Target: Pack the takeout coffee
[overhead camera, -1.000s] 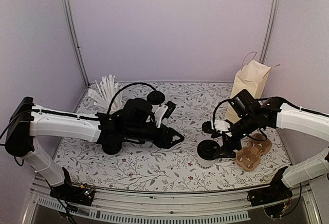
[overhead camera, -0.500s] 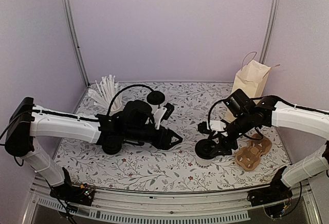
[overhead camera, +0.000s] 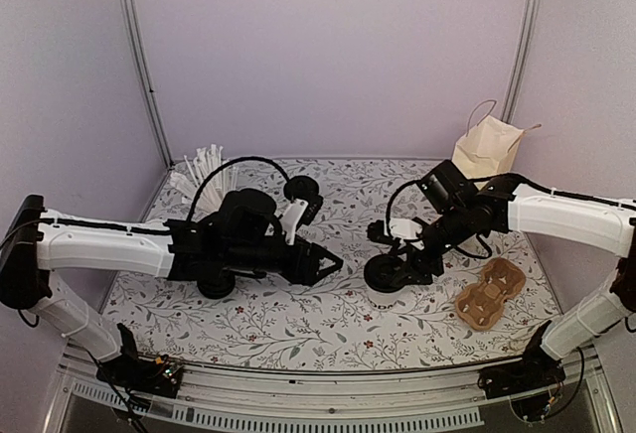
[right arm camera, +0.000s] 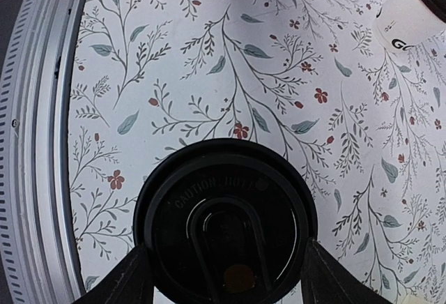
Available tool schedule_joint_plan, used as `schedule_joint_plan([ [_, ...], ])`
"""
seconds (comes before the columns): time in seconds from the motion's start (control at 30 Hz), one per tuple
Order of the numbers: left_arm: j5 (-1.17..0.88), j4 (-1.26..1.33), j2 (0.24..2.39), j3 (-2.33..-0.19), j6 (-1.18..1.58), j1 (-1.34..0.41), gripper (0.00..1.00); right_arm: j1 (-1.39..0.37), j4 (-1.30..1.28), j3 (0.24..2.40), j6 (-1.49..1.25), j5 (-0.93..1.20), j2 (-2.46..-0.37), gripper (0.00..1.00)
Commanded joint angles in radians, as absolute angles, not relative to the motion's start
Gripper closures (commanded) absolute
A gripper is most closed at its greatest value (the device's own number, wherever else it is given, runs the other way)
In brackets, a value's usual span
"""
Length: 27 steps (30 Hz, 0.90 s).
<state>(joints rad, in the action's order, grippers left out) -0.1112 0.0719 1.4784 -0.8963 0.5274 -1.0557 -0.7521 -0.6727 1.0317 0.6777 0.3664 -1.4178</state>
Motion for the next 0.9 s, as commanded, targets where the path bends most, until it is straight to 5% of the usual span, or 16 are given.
schedule_joint_plan([
  [0.0, -0.069, 0.029, 1.401, -0.875, 0.528, -1.038, 0.40, -0.708, -0.612, 1.150, 0.651, 0.366, -1.485, 0.42],
  [0.87, 0.085, -0.195, 1.016, -0.682, 0.625, -0.953, 0.37, -0.521, -0.646, 1.922, 0.484, 0.309, -2.160, 0.40],
])
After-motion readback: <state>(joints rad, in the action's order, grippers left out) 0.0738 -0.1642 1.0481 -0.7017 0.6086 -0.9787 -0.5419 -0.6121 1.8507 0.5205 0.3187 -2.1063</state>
